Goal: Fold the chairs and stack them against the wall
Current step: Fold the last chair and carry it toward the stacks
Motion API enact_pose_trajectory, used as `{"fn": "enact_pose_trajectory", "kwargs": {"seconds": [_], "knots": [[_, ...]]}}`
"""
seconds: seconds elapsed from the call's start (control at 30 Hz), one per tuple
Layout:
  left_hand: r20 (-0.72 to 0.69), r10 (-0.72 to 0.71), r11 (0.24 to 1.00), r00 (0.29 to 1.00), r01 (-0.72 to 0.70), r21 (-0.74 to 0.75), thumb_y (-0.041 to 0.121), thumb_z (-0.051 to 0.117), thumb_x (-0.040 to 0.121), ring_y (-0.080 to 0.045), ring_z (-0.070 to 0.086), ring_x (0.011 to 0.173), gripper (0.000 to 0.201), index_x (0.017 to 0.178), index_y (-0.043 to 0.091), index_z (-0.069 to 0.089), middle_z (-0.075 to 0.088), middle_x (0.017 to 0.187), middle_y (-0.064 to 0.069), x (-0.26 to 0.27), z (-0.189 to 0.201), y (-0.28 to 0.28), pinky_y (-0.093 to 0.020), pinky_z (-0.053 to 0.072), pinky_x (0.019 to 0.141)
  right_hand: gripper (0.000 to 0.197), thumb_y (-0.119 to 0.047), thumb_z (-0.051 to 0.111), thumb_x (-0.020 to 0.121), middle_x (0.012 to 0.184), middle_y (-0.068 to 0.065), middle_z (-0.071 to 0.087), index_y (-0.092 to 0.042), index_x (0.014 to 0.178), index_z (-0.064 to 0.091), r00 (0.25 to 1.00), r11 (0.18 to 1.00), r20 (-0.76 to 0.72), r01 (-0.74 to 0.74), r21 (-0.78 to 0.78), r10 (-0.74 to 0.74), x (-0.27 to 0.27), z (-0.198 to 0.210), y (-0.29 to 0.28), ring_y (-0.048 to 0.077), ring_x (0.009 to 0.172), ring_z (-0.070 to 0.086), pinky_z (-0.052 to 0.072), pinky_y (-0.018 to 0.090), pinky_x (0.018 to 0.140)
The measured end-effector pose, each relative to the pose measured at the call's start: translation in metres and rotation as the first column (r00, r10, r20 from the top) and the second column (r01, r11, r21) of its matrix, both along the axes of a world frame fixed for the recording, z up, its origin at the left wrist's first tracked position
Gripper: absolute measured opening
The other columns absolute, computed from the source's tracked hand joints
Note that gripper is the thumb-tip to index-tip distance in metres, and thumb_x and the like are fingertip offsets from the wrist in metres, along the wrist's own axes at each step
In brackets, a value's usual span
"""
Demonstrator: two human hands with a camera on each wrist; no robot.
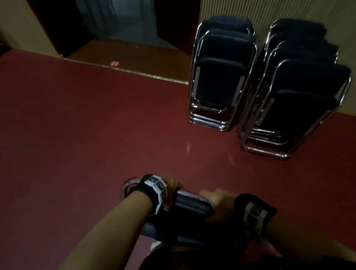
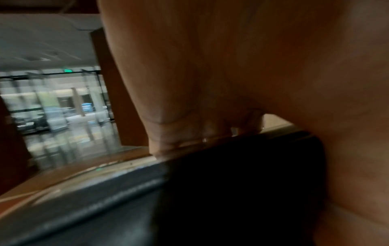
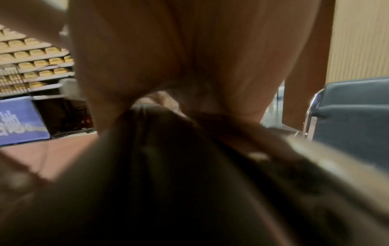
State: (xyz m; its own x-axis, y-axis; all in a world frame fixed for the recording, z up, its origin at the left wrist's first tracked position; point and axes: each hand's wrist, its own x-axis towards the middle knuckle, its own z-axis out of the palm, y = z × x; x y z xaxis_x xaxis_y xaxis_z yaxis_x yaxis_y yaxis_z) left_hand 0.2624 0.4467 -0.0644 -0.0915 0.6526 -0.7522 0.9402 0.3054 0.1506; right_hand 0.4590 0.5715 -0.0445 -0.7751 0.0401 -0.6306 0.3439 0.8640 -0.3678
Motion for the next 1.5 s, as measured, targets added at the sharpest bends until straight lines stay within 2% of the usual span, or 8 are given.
{"fn": "enact_pose_trajectory", "kwargs": {"seconds": [0.23, 0.43, 0.63, 0.9, 1.0, 1.17, 1.37, 1.5], "knots": [[-0.004, -0.042, 0.996, 0.999, 0.042, 0.08, 0.033, 0.086, 0.046, -0.019, 0.068, 0.076, 0.06, 0.102, 0.031, 0.066, 0.07, 0.086, 0.006, -0.098, -0.004, 0.078, -0.035, 0.061, 0.07, 0.054, -0.053, 0.072, 0.077, 0.106, 0.004, 0.069, -0.025, 0.119, 0.053, 0.999, 0.991, -0.054, 0.009, 0.136, -0.001, -0.097, 0.013, 0.076, 0.027, 0.098, 0.067, 0.043, 0.027, 0.072], [-0.015, 0.067, 0.996, 0.998, -0.066, 0.062, 0.055, 0.083, 0.007, -0.01, 0.064, 0.059, 0.089, 0.09, 0.035, 0.057, 0.06, 0.072, 0.016, -0.159, -0.11, 0.158, -0.028, 0.06, 0.056, 0.063, -0.057, 0.07, 0.073, 0.12, 0.005, 0.066, -0.028, 0.127, 0.053, 0.996, 0.982, -0.027, 0.084, 0.17, -0.081, -0.131, 0.002, 0.142, 0.031, 0.11, 0.064, 0.052, 0.037, 0.087], [-0.026, -0.083, 0.992, 0.996, 0.086, 0.095, 0.035, 0.089, 0.043, -0.022, 0.068, 0.073, 0.062, 0.099, 0.028, 0.062, 0.07, 0.085, 0.005, -0.182, -0.041, 0.248, -0.033, 0.06, 0.068, 0.062, -0.053, 0.071, 0.076, 0.118, 0.008, 0.065, -0.02, 0.124, 0.049, 0.996, 0.976, -0.005, 0.086, 0.198, -0.087, -0.175, -0.018, 0.232, 0.035, 0.109, 0.064, 0.049, 0.038, 0.088], [-0.05, -0.043, 0.996, 0.998, 0.046, 0.072, 0.038, 0.096, 0.042, -0.017, 0.064, 0.1, 0.086, 0.119, 0.035, 0.056, 0.064, 0.113, 0.011, -0.249, -0.048, 0.417, -0.028, 0.056, 0.084, 0.061, -0.047, 0.076, 0.076, 0.116, 0.013, 0.065, -0.023, 0.126, 0.052, 0.993, 0.975, -0.097, 0.087, 0.202, -0.068, -0.246, -0.015, 0.41, 0.035, 0.106, 0.063, 0.049, 0.035, 0.084], [-0.069, 0.009, 0.998, 0.998, -0.006, 0.057, 0.033, 0.092, 0.047, -0.022, 0.066, 0.093, 0.073, 0.108, 0.038, 0.053, 0.065, 0.104, 0.005, -0.255, -0.032, 0.459, -0.038, 0.061, 0.076, 0.068, -0.042, 0.079, 0.074, 0.123, 0.014, 0.062, -0.023, 0.131, 0.048, 0.998, 0.983, -0.033, 0.065, 0.174, -0.06, -0.265, -0.024, 0.461, 0.035, 0.11, 0.06, 0.047, 0.034, 0.087], [-0.047, 0.05, 0.999, 0.998, -0.048, 0.025, 0.022, 0.083, 0.07, -0.029, 0.061, 0.108, 0.06, 0.123, 0.025, 0.055, 0.059, 0.119, -0.004, -0.272, -0.023, 0.505, -0.037, 0.052, 0.083, 0.063, -0.043, 0.076, 0.075, 0.12, 0.01, 0.062, -0.02, 0.126, 0.047, 0.998, 0.994, -0.034, 0.053, 0.094, -0.05, -0.29, -0.042, 0.514, 0.029, 0.104, 0.062, 0.047, 0.029, 0.082], [0.014, 0.036, 0.999, 0.999, -0.036, -0.004, 0.027, 0.086, 0.054, -0.023, 0.065, 0.085, 0.052, 0.095, 0.037, 0.055, 0.063, 0.092, 0.006, -0.315, -0.028, 0.568, -0.027, 0.051, 0.067, 0.059, -0.044, 0.079, 0.07, 0.105, 0.002, 0.066, -0.027, 0.116, 0.047, 0.991, 0.992, -0.057, 0.121, 0.039, -0.119, -0.32, -0.046, 0.568, 0.025, 0.094, 0.064, 0.043, 0.025, 0.073], [0.017, 0.029, 1.0, 0.999, -0.029, 0.005, 0.025, 0.089, 0.048, -0.019, 0.066, 0.076, 0.057, 0.096, 0.03, 0.06, 0.069, 0.088, 0.008, -0.358, -0.038, 0.602, -0.03, 0.059, 0.065, 0.063, -0.042, 0.081, 0.071, 0.108, 0.002, 0.067, -0.027, 0.122, 0.048, 0.983, 0.985, -0.084, 0.166, 0.036, -0.163, -0.354, -0.047, 0.595, 0.026, 0.098, 0.065, 0.042, 0.024, 0.075]]}}
